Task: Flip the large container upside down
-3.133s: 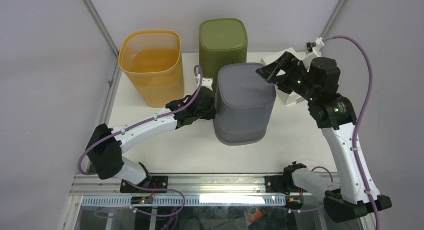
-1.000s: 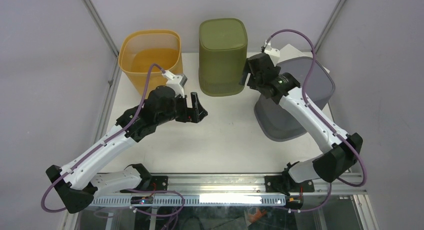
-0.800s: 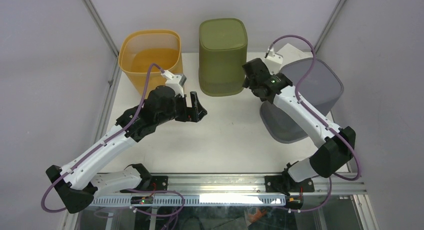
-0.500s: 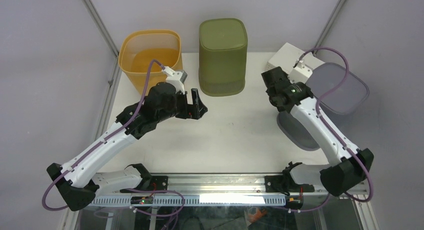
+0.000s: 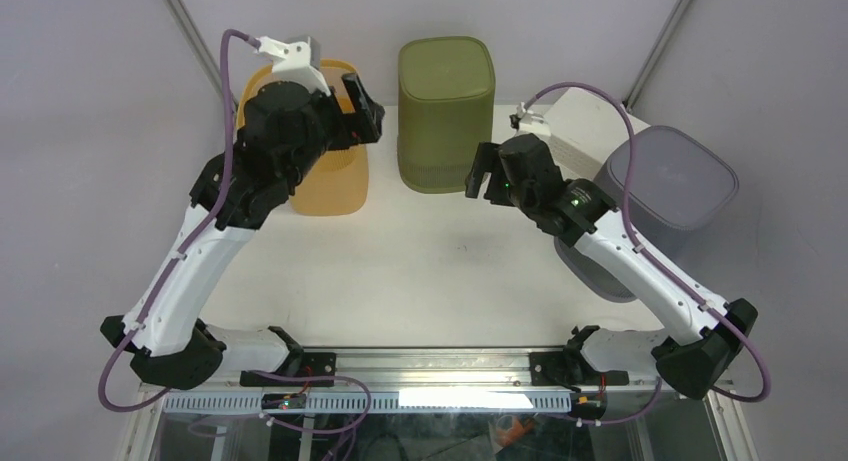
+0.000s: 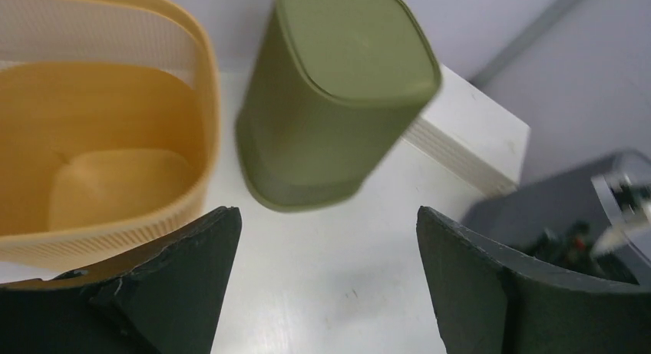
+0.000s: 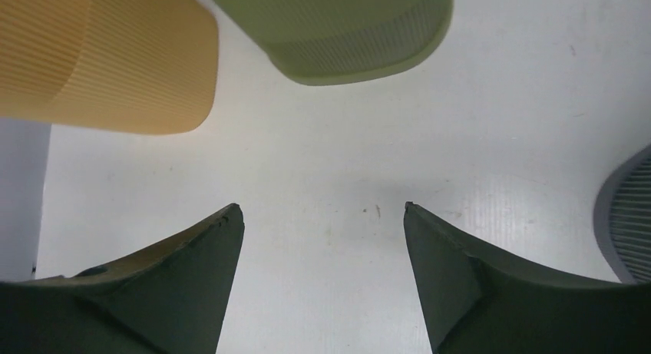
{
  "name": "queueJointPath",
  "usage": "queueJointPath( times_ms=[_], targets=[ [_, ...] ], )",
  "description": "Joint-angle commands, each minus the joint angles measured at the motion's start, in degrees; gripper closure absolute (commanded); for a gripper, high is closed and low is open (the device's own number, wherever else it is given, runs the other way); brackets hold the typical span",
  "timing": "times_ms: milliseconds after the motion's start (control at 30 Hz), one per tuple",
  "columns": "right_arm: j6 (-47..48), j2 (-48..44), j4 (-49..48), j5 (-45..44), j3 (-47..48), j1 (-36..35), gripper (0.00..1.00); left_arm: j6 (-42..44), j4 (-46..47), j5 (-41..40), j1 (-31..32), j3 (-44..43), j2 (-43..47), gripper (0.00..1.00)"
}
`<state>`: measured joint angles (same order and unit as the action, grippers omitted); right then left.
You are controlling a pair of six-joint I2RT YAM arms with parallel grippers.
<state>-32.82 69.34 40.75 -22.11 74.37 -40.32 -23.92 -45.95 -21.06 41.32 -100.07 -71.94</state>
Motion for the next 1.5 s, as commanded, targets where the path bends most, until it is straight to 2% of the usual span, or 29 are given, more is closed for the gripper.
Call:
queueJointPath(
  times_ms=[0, 200, 433, 533, 633, 767, 933, 967, 1033, 1300, 1367, 1433, 1467],
  targets=[
    [2.3, 0.3, -3.7, 3.8, 3.1, -2.5, 0.20, 3.9, -3.5, -8.5, -5.9, -6.5, -5.3, 0.12],
    [0.8, -1.3, -2.9, 3.0, 0.1, -2.7, 0.20, 9.3, -3.7, -1.5, -15.2, -12.6, -16.4, 0.11],
    [-0.2, -3.7, -0.5, 2.3, -2.6, -3.7, 0.20, 12.3, -4.8, 2.0, -18.3, -16.8, -26.5, 0.12],
    [-0.5, -4.8, 0.3, 1.0, -3.5, -3.7, 0.20, 13.0, -5.1, 4.2, -18.5, -16.8, -28.4, 0.21],
    [-1.2, -5.5, 0.9, -0.3, -3.8, -3.8, 0.19, 12.9, -6.1, 4.5, -18.5, -16.7, -29.4, 0.34],
    [-1.9, -6.0, 0.7, -0.4, -4.3, -3.7, 0.19, 12.8, -7.5, 4.4, -18.4, -16.3, -29.7, 0.59],
    [-2.0, -5.9, 0.7, 0.1, -4.7, -3.7, 0.19, 13.1, -8.6, 4.4, -18.4, -16.3, -27.6, 0.96],
    [-2.1, -5.9, 0.7, 0.4, -4.7, -3.7, 0.19, 13.2, -9.0, 4.4, -18.4, -16.4, -26.8, 1.00],
    [-2.0, -5.9, 0.4, 1.3, -4.9, -3.7, 0.19, 13.2, -9.8, 5.3, -18.4, -16.4, -24.9, 1.00],
    [-0.7, -7.1, -0.6, 4.1, -4.6, -3.7, 0.18, 9.1, -10.1, 23.6, -18.3, -8.5, -8.8, 1.00],
    [0.7, -7.9, -1.0, 4.9, -4.6, -3.7, 0.15, 6.9, -9.0, 29.8, -18.3, -6.9, -5.0, 1.00],
    [2.6, -8.9, -1.1, 6.8, -3.8, -3.0, 0.03, 3.3, -5.1, 38.0, -18.4, -4.2, -1.1, 1.00],
    [3.6, -9.8, -1.1, 8.9, -3.1, -1.7, 0.01, 0.6, -1.9, 41.8, -18.4, -1.8, 1.1, 1.00]
  ],
)
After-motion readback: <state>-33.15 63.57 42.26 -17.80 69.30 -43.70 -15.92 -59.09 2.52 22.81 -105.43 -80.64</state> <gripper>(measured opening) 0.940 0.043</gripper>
